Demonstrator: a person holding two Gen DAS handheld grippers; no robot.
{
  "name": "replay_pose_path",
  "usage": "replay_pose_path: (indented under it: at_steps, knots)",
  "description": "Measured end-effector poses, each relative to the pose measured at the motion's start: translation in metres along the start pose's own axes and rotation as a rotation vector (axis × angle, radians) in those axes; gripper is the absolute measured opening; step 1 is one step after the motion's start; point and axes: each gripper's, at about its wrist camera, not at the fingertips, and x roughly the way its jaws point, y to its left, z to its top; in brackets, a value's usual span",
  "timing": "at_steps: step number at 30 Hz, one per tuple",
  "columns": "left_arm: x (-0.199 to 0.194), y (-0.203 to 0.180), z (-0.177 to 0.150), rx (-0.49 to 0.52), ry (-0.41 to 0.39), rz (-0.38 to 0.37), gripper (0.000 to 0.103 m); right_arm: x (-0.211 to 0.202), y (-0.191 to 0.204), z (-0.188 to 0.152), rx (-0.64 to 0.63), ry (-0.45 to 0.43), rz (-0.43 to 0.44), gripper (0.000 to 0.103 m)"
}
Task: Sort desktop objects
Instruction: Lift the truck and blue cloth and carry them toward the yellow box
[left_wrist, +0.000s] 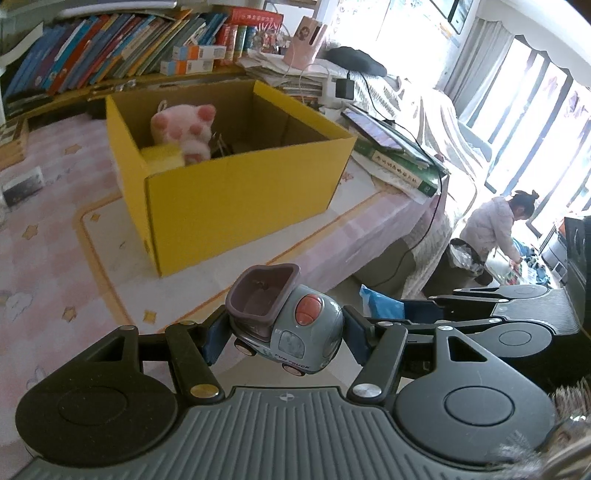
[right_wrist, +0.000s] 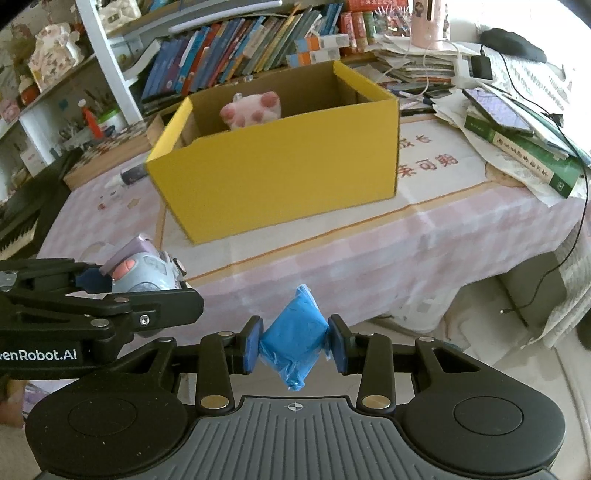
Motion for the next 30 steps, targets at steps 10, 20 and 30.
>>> replay_pose_path:
  at_steps: [10, 20, 30]
  knots:
    - [0.008, -0.015, 0.040, 0.018, -0.108, 0.059, 0.061, 0.002, -0.033, 0.041, -0.035, -0.079, 0.028, 0.038]
    - [0.008, -0.014, 0.101, 0.047, -0.259, 0.158, 0.061, 0.004, -0.037, 0.117, -0.152, -0.258, 0.073, 0.037]
    - [0.048, 0.007, 0.141, 0.074, -0.234, 0.277, 0.061, 0.050, -0.024, 0.160, -0.311, -0.256, 0.094, 0.037]
